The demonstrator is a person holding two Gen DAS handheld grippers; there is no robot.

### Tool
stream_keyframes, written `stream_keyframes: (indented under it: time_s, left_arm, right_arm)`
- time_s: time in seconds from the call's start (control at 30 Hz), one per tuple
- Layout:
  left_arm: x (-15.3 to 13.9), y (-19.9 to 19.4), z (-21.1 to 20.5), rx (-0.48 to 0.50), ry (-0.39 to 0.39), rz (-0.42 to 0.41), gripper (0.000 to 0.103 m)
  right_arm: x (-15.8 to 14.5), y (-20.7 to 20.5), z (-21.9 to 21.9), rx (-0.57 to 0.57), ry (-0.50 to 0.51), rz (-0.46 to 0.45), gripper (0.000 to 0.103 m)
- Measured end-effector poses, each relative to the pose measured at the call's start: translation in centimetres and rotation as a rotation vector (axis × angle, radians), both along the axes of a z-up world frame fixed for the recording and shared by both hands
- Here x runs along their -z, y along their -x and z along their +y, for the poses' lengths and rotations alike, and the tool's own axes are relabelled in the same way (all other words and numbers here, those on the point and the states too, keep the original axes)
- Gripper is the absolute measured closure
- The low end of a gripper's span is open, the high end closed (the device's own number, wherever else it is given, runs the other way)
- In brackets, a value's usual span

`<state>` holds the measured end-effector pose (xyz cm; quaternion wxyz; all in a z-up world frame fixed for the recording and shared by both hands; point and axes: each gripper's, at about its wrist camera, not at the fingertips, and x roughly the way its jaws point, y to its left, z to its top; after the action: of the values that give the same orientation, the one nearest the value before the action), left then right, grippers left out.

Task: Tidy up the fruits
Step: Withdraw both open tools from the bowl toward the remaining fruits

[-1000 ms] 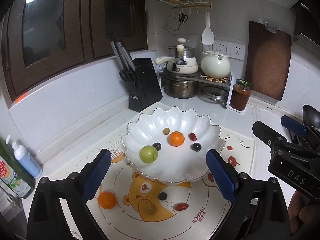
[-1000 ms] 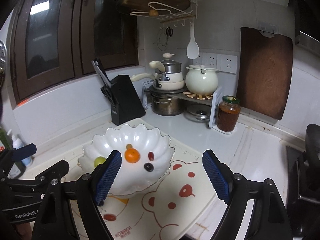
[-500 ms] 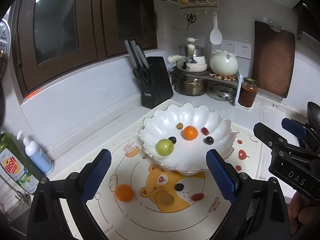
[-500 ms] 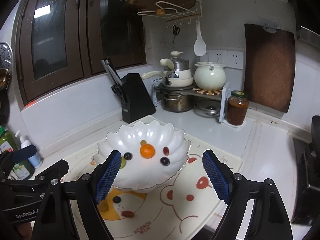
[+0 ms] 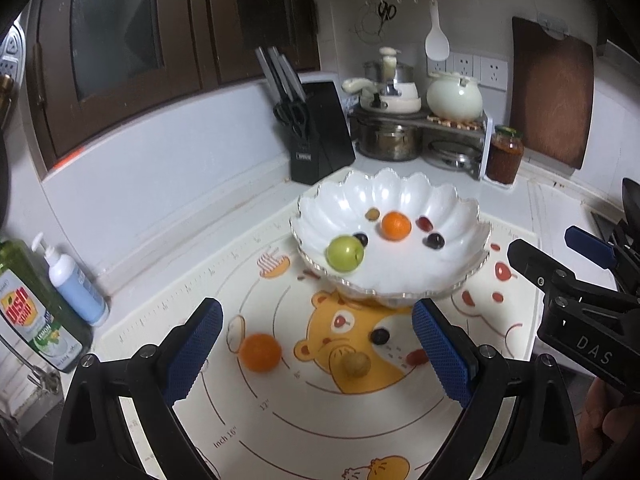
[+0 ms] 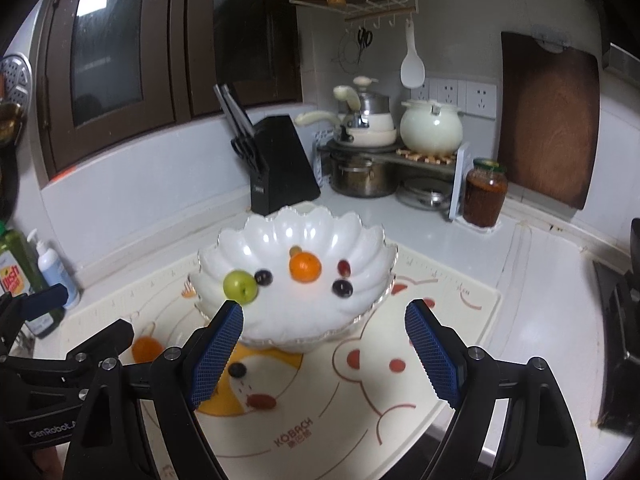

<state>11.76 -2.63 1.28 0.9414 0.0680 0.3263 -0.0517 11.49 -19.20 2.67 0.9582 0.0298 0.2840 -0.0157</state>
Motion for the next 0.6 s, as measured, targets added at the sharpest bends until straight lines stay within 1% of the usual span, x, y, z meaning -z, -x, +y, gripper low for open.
stream_keyframes:
  time_s: [0.17,0.3,0.37,0.43,0.5,0.6]
  left_arm:
    - [2.0,0.0,-0.1,0.005,-0.006,0.041,0.007]
    - [3.8,-0.2,-0.4,0.018,-0.022,0.077,0.007]
    - [4.7,-0.5,-0.6,0.022,-0.031,0.095,0.008]
    - [5.7,-0.9,-0.8,0.024,-0.028,0.121,0.013]
    - [6.6,-1.4,-0.9,0.024,-0.023,0.147,0.015]
    - [7.7,-2.0,-1.1,0.03,-0.02,0.173,0.017]
  right_arm:
    - [2.3,-0.3,0.1,-0.013,-0.009,0.052,0.019]
    - [4.4,-0.3,0.2,-0.033,0.01,0.09,0.019]
    - [5.3,-0.2,0.1,-0.031,0.017,0.106,0.019]
    - [6.0,-0.4,-0.1,-0.028,0.013,0.121,0.019]
    - [6.7,-0.7,-0.2,-0.028,0.007,0.138,0.019]
    - [7.7,-1.1,-0.1,-0.045,0.013,0.158,0.019]
